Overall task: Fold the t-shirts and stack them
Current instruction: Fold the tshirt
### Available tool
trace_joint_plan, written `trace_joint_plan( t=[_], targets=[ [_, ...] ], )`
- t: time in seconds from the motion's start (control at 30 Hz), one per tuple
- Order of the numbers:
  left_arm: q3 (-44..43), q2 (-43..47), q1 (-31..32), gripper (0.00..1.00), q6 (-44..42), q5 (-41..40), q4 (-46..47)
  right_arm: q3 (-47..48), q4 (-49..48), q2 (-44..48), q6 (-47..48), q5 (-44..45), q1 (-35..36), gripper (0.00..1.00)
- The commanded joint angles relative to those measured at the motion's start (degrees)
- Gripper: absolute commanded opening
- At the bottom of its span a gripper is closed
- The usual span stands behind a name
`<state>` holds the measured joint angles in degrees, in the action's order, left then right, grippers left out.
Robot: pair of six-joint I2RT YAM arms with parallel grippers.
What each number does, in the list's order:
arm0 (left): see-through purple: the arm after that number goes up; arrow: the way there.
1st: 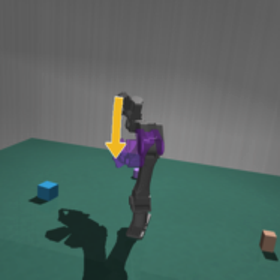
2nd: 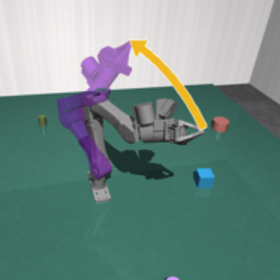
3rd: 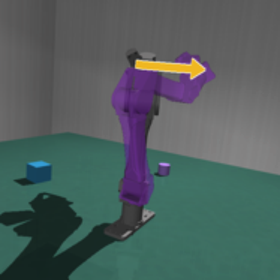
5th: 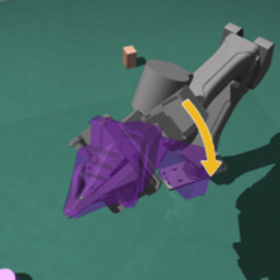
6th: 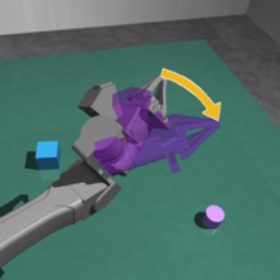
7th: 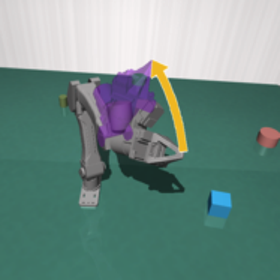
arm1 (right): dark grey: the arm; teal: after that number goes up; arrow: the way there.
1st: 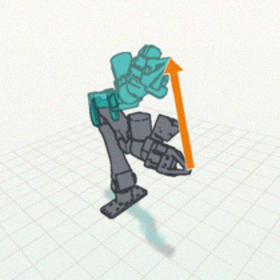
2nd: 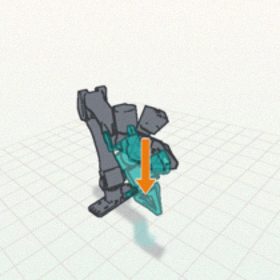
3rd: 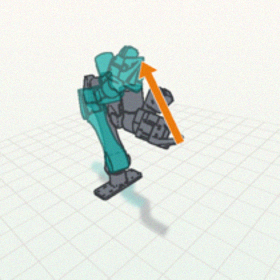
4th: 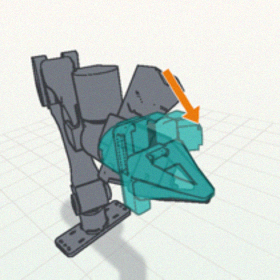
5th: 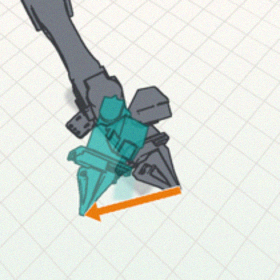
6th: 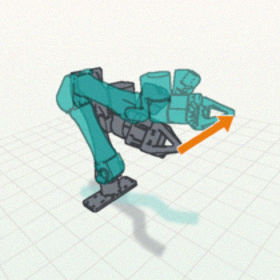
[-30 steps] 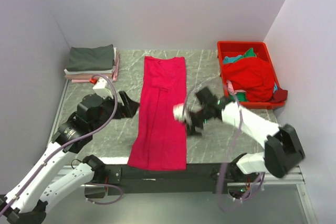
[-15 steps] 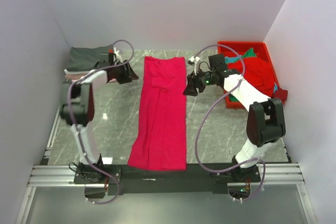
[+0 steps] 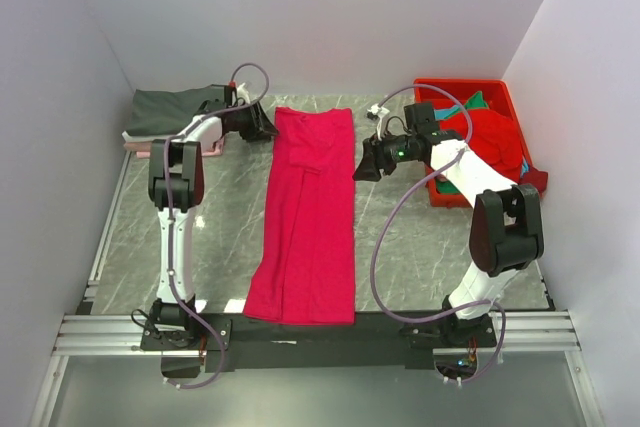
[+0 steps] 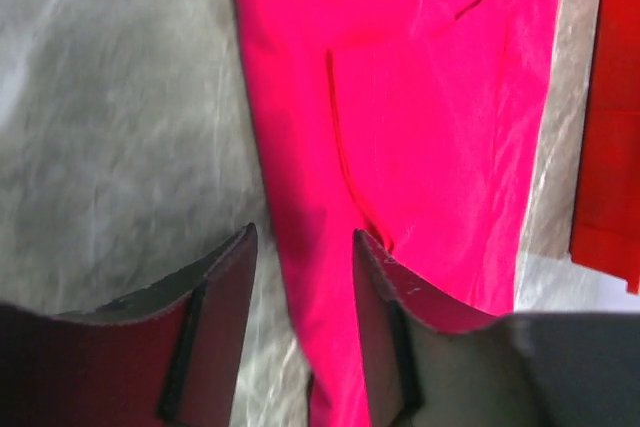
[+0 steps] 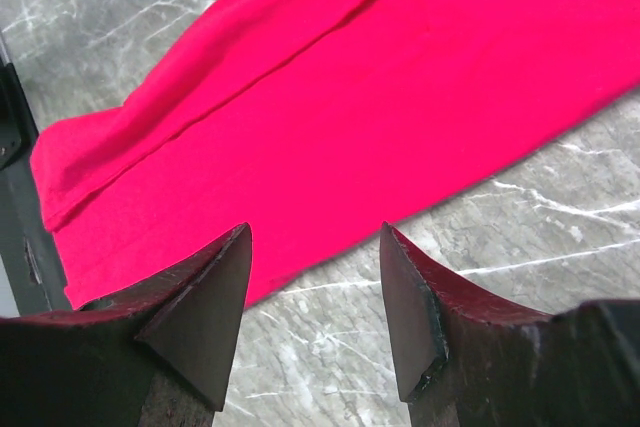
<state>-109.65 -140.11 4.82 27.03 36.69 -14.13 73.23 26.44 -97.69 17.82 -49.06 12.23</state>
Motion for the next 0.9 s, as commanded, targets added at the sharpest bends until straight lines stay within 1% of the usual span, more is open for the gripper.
trace_joint_plan(
  t=[0.0, 0.07, 0.1, 0.17, 0.2, 0.3, 0.33, 0.4, 0.43, 0.53, 0.67, 0.73, 0.77, 0.8, 0.87],
  targets=[
    [-4.7, -3.3, 1.9, 0.48, 0.0, -1.2, -4.3, 2.2, -0.2, -0.9, -1.0, -2.1, -0.6, 0.61],
    [-7.3, -5.1, 2.1, 0.42, 0.8, -1.4, -4.4, 2.3, -0.2, -1.0, -1.1, -2.1, -0.7, 0.61],
    [-8.2, -5.7, 2.2, 0.35, 2.1, -1.3, -4.3, 2.3, -0.2, -1.0, -1.2, -2.4, -0.7, 0.61],
    [-11.3, -7.6, 2.3, 0.28, 3.7, -1.0, -4.4, 2.4, -0.1, -1.0, -1.1, -2.5, -0.8, 0.61],
    [-12.4, -8.3, 2.4, 0.2, 4.2, -1.7, -4.8, 2.3, -0.1, -1.0, -1.0, -2.6, -0.8, 0.61],
    [-16.2, -10.5, 2.6, 0.1, 5.8, -2.1, -5.4, 2.4, 0.5, -1.4, -0.6, -2.7, -1.1, 0.61],
    [-16.7, -11.1, 2.6, 0.0, 6.4, -2.9, -5.2, 2.6, 0.9, -1.8, -0.2, -2.4, -1.0, 0.61],
    [-17.0, -11.0, 2.4, 0.0, 7.9, -4.9, -4.2, 3.5, 1.7, -2.5, 0.1, -2.0, -1.1, 0.6],
    [-16.5, -10.4, 2.2, 0.0, 8.5, -7.5, -3.8, 4.0, 1.7, -3.0, -0.1, -1.2, -1.1, 0.6],
    [-15.4, -9.0, 1.3, 0.0, 11.8, -11.6, -2.1, 5.0, 0.9, -4.2, -2.0, 0.4, -1.1, 0.59],
    [-15.9, -8.6, 0.3, 0.0, 14.5, -17.8, -2.4, 8.1, 0.4, -7.2, -6.1, 7.3, -1.1, 0.58],
    [-16.1, -8.4, 0.0, 0.0, 15.0, -19.2, -2.5, 9.8, -1.1, -9.3, -9.7, 9.6, -1.2, 0.58],
    [-16.0, -8.3, 0.0, 0.0, 15.5, -20.0, -2.4, 10.4, -2.4, -10.1, -11.9, 14.5, -1.1, 0.58],
    [-16.0, -8.2, -0.2, 0.0, 15.7, -20.0, -2.0, 11.7, -3.7, -12.8, -17.1, 16.3, -1.1, 0.58],
    [-15.6, -8.2, -0.2, 0.0, 16.0, -18.9, -0.8, 18.6, -2.4, -17.2, -20.8, 17.9, -1.0, 0.58]
  ],
)
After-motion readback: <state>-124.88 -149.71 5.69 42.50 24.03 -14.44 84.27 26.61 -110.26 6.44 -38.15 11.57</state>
